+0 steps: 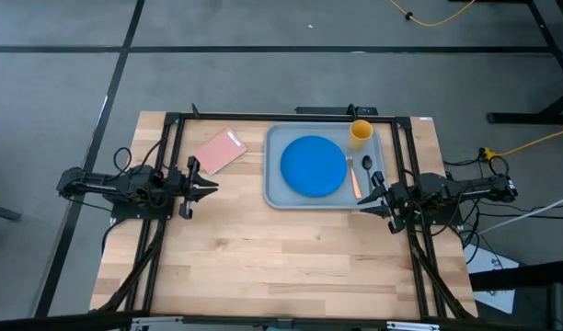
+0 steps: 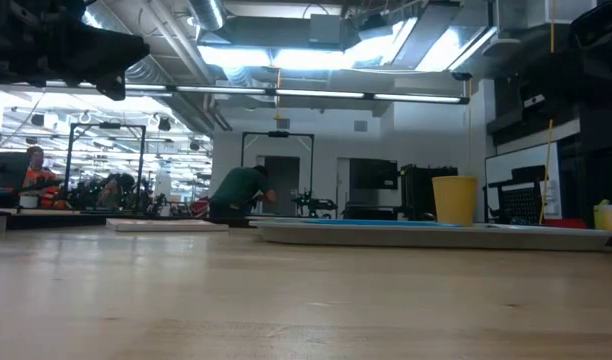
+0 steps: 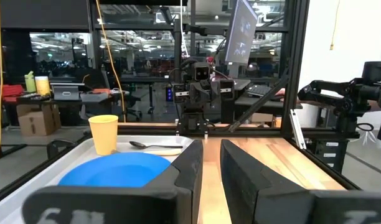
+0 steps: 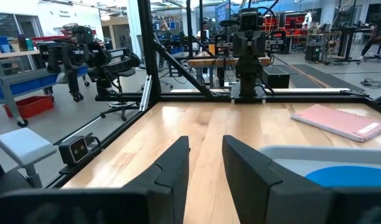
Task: Pick and place plate/cup/fork/spoon on tray
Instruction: Return to Home Position
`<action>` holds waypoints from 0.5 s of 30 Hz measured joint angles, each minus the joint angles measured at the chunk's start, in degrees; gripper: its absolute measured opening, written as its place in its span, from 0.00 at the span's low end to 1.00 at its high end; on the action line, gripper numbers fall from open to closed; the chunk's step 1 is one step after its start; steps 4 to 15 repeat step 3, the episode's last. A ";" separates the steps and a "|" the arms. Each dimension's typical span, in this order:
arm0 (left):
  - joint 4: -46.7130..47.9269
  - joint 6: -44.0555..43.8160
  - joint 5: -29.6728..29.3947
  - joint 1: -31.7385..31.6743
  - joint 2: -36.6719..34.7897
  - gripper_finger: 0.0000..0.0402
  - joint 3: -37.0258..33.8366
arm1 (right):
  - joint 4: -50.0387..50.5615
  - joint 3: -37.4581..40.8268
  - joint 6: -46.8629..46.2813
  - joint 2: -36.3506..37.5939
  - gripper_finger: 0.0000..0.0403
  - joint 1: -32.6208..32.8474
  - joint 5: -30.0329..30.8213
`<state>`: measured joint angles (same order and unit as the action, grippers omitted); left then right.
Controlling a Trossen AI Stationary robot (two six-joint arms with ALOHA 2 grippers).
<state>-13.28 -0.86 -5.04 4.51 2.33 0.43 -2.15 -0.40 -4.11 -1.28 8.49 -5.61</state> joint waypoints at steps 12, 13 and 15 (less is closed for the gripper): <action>0.00 0.00 0.00 0.00 0.00 0.12 0.00 | 0.00 0.00 0.00 0.00 0.26 0.00 0.00; 0.00 0.00 0.00 0.00 0.00 0.12 0.00 | 0.00 0.00 0.00 0.00 0.26 0.00 0.00; 0.00 0.00 0.00 0.00 0.00 0.12 0.00 | 0.00 0.00 0.00 0.00 0.26 0.00 0.00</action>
